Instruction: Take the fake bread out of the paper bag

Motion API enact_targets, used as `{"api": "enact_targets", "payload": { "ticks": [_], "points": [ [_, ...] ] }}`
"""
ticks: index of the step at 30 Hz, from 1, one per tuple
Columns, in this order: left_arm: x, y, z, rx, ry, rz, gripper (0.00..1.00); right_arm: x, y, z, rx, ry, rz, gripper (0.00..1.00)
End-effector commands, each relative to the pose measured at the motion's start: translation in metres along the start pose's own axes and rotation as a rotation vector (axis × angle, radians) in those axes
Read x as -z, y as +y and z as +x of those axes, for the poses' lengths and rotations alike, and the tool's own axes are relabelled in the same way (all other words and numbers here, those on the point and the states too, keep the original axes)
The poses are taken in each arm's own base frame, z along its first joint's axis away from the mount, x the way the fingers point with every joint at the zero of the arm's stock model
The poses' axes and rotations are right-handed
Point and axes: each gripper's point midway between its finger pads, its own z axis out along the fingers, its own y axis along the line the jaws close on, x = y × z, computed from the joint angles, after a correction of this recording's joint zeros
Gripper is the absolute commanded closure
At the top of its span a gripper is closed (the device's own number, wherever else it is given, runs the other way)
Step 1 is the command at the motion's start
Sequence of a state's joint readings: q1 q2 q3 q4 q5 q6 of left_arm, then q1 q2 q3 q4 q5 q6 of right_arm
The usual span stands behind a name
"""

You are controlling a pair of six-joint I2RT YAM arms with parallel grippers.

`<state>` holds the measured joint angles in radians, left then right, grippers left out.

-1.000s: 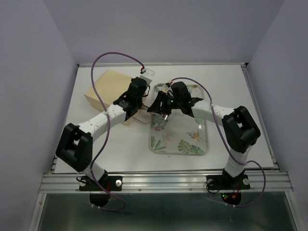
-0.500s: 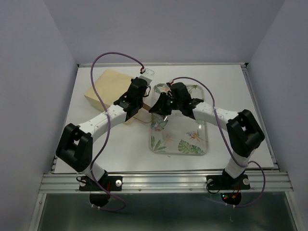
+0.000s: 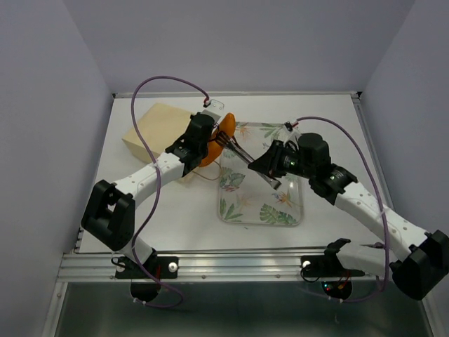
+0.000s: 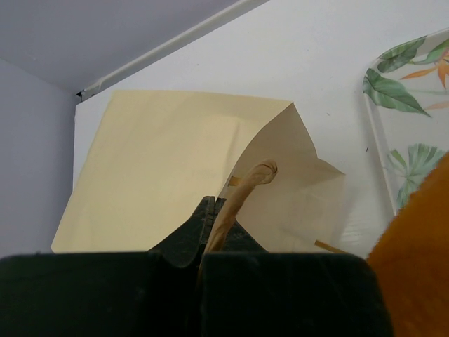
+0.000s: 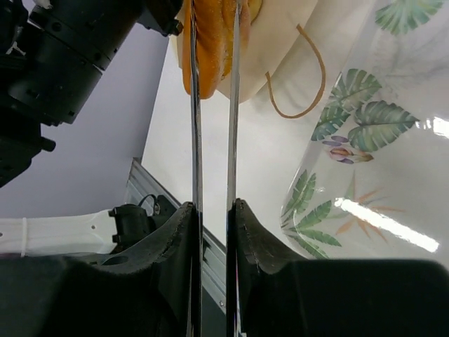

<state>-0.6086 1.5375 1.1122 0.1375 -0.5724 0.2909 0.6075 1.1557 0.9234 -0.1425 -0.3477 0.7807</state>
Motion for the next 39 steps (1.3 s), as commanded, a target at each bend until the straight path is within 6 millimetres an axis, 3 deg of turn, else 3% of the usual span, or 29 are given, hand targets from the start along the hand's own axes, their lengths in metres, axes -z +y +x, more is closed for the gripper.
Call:
{"api": "enact_targets", "payload": {
  "ticks": [1,2,8,12,17,19,24,29,39],
  "points": [
    [0.009,0.012,-0.024,0.051,-0.083,-0.011,1.0,0.026,-0.021,-0.002,0.01,-0.031,0.057,0.99],
    [0.01,0.011,-0.022,0.046,-0.083,0.0,1.0,0.037,-0.02,-0.005,0.014,-0.054,0.056,0.99],
    [0.031,-0.016,-0.022,-0.057,-0.137,0.224,1.0,0.069,-0.086,-0.013,-0.046,-0.106,0.313,0.99],
    [0.055,-0.026,-0.02,-0.125,-0.19,0.359,1.0,0.064,-0.105,-0.009,-0.072,-0.072,0.369,0.98],
    [0.08,-0.029,-0.004,-0.205,-0.205,0.451,1.0,0.06,-0.13,-0.014,-0.113,-0.089,0.461,0.78],
    [0.084,-0.034,0.005,-0.215,-0.191,0.485,1.0,0.061,-0.135,-0.018,-0.123,-0.1,0.48,0.64],
    [0.079,-0.04,0.031,-0.197,-0.077,0.492,1.0,0.064,-0.136,-0.023,-0.123,-0.127,0.503,0.49],
    [0.083,-0.045,0.033,-0.181,-0.072,0.522,1.0,0.07,-0.139,-0.026,-0.127,-0.13,0.537,0.44],
    [0.094,-0.043,0.026,-0.107,-0.126,0.526,1.0,0.086,-0.128,-0.024,-0.09,-0.109,0.544,0.46]
  ]
}}
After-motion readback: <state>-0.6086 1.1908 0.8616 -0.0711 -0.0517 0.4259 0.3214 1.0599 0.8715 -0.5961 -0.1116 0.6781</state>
